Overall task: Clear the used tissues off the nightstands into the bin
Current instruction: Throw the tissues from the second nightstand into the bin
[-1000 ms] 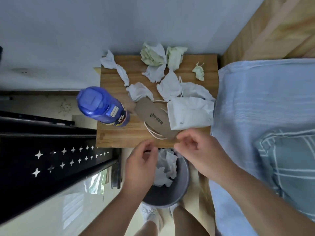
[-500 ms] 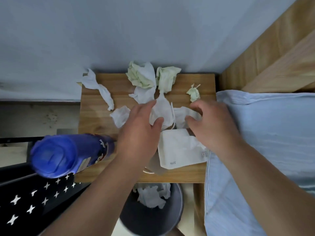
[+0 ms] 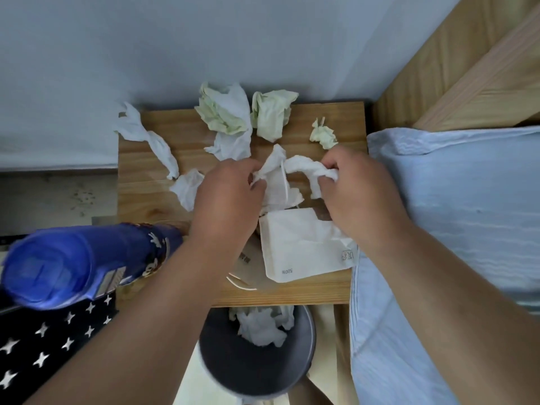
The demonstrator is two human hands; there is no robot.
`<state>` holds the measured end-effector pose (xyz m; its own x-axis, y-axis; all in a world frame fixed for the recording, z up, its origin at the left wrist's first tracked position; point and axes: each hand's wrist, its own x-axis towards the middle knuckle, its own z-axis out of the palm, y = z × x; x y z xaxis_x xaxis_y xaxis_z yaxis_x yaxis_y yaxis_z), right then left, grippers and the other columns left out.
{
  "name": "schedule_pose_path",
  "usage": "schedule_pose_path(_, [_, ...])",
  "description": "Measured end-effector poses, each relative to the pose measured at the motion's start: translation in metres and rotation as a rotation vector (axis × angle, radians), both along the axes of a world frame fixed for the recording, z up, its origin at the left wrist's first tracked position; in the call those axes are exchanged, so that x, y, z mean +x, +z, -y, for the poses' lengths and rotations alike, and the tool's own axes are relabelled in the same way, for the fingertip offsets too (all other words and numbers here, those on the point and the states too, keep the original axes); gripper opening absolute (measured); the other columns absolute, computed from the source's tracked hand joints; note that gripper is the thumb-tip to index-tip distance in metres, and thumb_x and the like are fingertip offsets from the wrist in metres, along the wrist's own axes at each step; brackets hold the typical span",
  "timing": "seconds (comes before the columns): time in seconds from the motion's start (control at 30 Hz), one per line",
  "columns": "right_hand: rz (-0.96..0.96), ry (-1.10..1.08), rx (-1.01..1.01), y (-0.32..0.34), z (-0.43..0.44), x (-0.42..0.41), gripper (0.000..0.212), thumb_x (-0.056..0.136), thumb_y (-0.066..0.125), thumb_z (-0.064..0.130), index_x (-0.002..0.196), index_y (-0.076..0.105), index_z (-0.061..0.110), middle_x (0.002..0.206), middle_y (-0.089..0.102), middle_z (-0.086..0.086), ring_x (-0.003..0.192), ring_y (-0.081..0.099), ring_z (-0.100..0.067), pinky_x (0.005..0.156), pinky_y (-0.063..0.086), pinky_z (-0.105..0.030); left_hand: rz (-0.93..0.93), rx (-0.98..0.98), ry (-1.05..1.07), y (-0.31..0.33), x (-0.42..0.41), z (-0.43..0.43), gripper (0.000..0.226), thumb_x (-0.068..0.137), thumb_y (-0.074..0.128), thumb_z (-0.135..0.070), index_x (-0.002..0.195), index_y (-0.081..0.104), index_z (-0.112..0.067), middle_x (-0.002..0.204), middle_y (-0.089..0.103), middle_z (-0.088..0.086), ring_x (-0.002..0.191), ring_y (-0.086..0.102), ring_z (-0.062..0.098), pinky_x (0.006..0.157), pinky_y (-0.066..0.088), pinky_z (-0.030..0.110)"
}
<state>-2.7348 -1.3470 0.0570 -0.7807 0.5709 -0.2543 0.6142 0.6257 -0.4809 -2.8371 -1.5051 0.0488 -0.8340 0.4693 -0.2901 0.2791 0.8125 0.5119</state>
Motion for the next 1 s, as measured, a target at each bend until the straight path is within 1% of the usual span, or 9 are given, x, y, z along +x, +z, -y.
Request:
schedule_pose_path(0.1, [-0.090,-0.090,-0.057,0.008,0.000,0.003,0.014,0.099,0.064,0.021,0.112,0.067,0.019,0.093,0.068,0.005,0.073,0.062,-0.010,0.058,0.046,-0.022,-0.064,0.041,0.067,0.014,-0.002,0.003,0.028,0.102,0.063,-0.028,0.129,0.071,-0.024,0.106,0.068,-0.004,0.091,0.063,0.017,0.075,0.047,0.032])
schedule_pose_path(0.17, [-0.153,-0.132,-0.082,0.016,0.002,0.005,0.013,0.098,0.066,0.024,0.111,0.067,0.022,0.092,0.065,0.010,0.071,0.060,0.000,0.055,0.042,-0.008,-0.091,0.062,0.114,0.026,-0.003,0.005,0.026,0.103,0.061,-0.030,0.127,0.070,-0.026,0.106,0.068,-0.007,0.089,0.063,0.015,0.071,0.048,0.031])
schedule_pose_path(0.27, [-0.270,-0.210,-0.141,0.034,0.007,0.008,0.009,0.095,0.069,0.021,0.104,0.067,0.022,0.087,0.064,0.014,0.073,0.060,0.010,0.057,0.041,0.000,-0.134,0.112,0.120,0.046,0.003,0.012,0.022,0.104,0.059,-0.028,0.124,0.067,-0.025,0.106,0.062,-0.011,0.088,0.060,0.011,0.067,0.044,0.027])
schedule_pose_path(0.43, [-0.366,-0.266,-0.241,0.066,0.027,0.024,0.008,0.091,0.069,0.023,0.097,0.067,0.027,0.085,0.069,0.016,0.080,0.064,0.001,0.058,0.045,-0.007,-0.147,0.164,0.116,0.072,0.027,0.037,0.024,0.104,0.061,-0.027,0.127,0.067,-0.024,0.112,0.063,-0.008,0.080,0.054,0.005,0.065,0.037,0.011])
schedule_pose_path(0.57, [-0.403,-0.275,-0.365,0.085,0.060,0.051,0.006,0.089,0.070,0.027,0.093,0.067,0.031,0.083,0.071,0.015,0.071,0.066,-0.004,0.053,0.048,-0.015,-0.081,0.299,0.124,0.088,0.067,0.073,0.020,0.102,0.064,-0.028,0.122,0.067,-0.030,0.102,0.058,-0.020,0.085,0.061,-0.002,0.069,0.048,0.013])
schedule_pose_path(0.7, [-0.340,-0.290,-0.450,0.075,0.108,0.098,0.004,0.088,0.069,0.031,0.090,0.067,0.029,0.079,0.070,0.003,0.065,0.063,-0.012,0.056,0.050,-0.028,0.014,0.330,0.168,0.080,0.113,0.123,0.017,0.098,0.066,-0.031,0.113,0.065,-0.039,0.096,0.060,-0.025,0.082,0.063,-0.003,0.067,0.045,0.005])
schedule_pose_path(0.83, [-0.176,-0.307,-0.461,0.039,0.160,0.147,0.008,0.086,0.065,0.038,0.089,0.065,0.029,0.078,0.067,0.007,0.065,0.060,-0.009,0.052,0.044,-0.019,0.056,0.130,0.126,0.045,0.156,0.182,0.018,0.097,0.066,-0.035,0.115,0.068,-0.039,0.102,0.062,-0.025,0.078,0.062,0.000,0.066,0.046,0.017])
schedule_pose_path(0.93, [0.005,-0.291,-0.439,0.004,0.194,0.175,0.003,0.090,0.064,0.035,0.088,0.062,0.034,0.074,0.065,0.013,0.067,0.062,-0.004,0.049,0.042,-0.015,0.120,-0.046,0.086,0.010,0.177,0.217,0.023,0.100,0.062,-0.039,0.122,0.067,-0.036,0.114,0.065,-0.021,0.084,0.059,0.004,0.073,0.045,0.025])
schedule_pose_path(1.0, [0.077,-0.318,-0.436,-0.021,0.211,0.188,0.011,0.091,0.063,0.029,0.082,0.058,0.034,0.070,0.062,0.013,0.068,0.062,0.001,0.046,0.043,-0.013,0.197,-0.127,0.110,-0.015,0.184,0.236,0.024,0.101,0.060,-0.041,0.123,0.067,-0.034,0.115,0.066,-0.017,0.086,0.059,0.008,0.075,0.043,0.027])
